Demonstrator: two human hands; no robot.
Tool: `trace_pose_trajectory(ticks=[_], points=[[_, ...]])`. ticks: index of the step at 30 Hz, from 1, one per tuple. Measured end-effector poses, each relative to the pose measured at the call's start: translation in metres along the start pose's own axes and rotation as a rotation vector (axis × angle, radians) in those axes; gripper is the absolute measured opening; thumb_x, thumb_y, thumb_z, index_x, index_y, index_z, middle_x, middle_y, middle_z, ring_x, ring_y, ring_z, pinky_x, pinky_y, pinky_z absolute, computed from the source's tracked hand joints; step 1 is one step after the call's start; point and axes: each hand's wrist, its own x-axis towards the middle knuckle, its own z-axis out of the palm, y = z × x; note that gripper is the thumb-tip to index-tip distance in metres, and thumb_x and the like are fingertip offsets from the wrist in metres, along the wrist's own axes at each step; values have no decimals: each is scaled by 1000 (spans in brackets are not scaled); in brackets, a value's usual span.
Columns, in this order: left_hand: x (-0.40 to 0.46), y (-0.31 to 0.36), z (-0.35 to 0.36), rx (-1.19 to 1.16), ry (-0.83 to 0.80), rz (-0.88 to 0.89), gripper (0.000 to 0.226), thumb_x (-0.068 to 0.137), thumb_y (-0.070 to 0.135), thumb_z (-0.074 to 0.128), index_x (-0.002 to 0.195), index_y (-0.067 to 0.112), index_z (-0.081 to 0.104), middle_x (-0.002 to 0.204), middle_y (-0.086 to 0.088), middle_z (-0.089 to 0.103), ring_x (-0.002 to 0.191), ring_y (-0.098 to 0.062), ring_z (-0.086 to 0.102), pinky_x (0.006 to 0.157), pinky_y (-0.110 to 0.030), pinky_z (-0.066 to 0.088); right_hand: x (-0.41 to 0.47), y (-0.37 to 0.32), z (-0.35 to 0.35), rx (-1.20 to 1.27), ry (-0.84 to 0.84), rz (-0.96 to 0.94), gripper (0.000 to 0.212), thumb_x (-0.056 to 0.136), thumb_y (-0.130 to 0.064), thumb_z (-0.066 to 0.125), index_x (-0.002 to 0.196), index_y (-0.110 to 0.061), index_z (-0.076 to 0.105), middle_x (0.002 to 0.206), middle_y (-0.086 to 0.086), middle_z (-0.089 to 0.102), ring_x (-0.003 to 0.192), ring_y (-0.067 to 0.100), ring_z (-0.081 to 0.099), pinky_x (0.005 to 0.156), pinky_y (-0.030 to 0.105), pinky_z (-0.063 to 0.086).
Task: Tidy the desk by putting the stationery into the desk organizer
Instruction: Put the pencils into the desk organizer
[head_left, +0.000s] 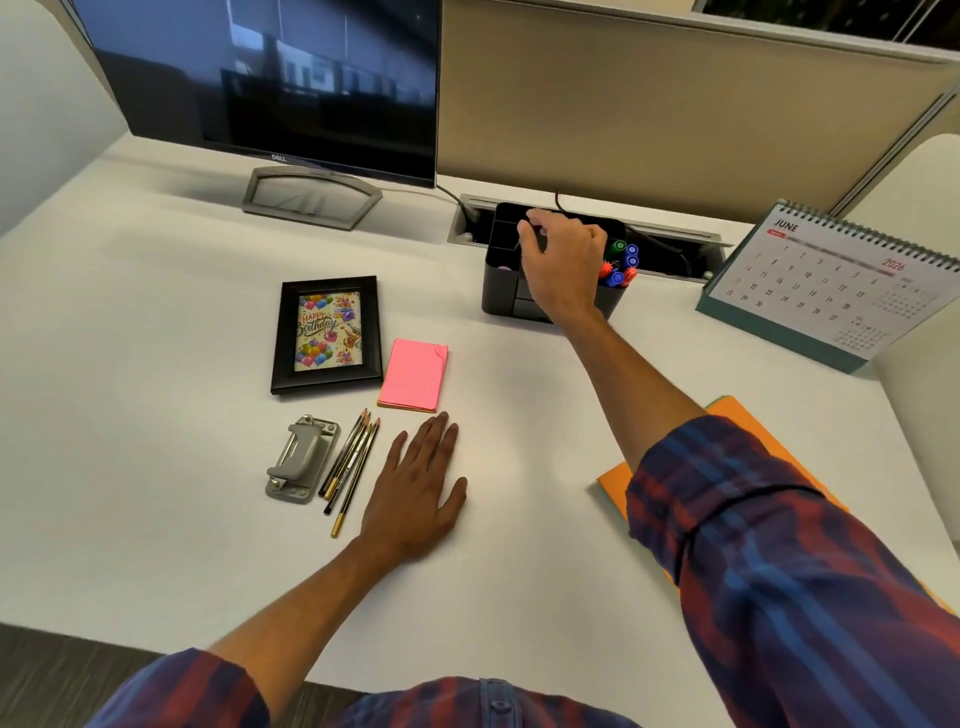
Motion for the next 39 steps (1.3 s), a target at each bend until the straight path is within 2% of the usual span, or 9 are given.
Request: trace_pose_trajectory(ticks=[5,10,16,20,24,27,30,34,39], points=[[0,0,-1,-2,0,2,68,97,47,30,155,16,15,164,-1,10,150,-14,8,121,-42,8,-40,-19,10,78,-105,-52,21,91,-23,58,106,-16,72,90,-1,74,79,15,64,85,28,31],[0,2,-4,5,-2,-2,68,96,47,31,155,16,16,163,-2,11,150,-14,9,121,-41,6,-99,-43,37,96,-391,-24,20,88,-29,62,101,-19,74,87,-7,75,80,13,67,97,39,43],[1,5,-9,-5,-29,15,65,97,49,25,149,10,33,153,-11,38,145,-22,26,122,-44,9,-148,-69,49,-1,-738,-93,30,91,-39,57,109,-21,71,104,0,73,95,19,65,97,37,39],[0,2,-9,27,-24,43,62,97,46,30,143,7,43,143,-15,50,141,-28,36,119,-50,18,-167,-81,52,33,-781,-59,28,92,-35,56,106,-17,72,107,5,72,93,24,62,91,38,38],[-3,6,-13,31,4,27,63,92,44,31,129,1,58,119,-17,67,119,-33,59,111,-53,34,-177,-91,58,57,-783,48,26,92,-35,56,103,-17,72,100,5,72,92,25,61,87,36,36],[-5,6,-13,8,38,-1,65,88,43,36,137,3,51,118,-15,69,110,-32,65,102,-51,42,-181,-98,62,32,-780,87,23,92,-32,57,97,-14,71,91,6,71,86,25,60,88,37,39],[-7,4,-11,-4,65,-8,71,86,43,41,149,11,35,123,-13,67,109,-30,65,99,-47,45,-181,-103,62,-14,-762,76,23,92,-33,56,90,-12,67,84,6,67,81,25,59,86,37,40],[-6,4,-7,-31,76,-13,75,87,45,38,153,17,18,137,-14,57,120,-32,59,106,-45,34,-179,-108,61,-31,-748,114,21,90,-33,60,90,-12,62,84,5,65,78,22,55,79,34,33],[-6,1,-3,-59,-9,-47,78,89,57,20,155,19,4,156,-9,32,137,-29,42,114,-41,26,-182,-113,63,-15,-738,137,24,92,-32,60,99,-9,65,95,9,68,90,26,60,87,37,39]])
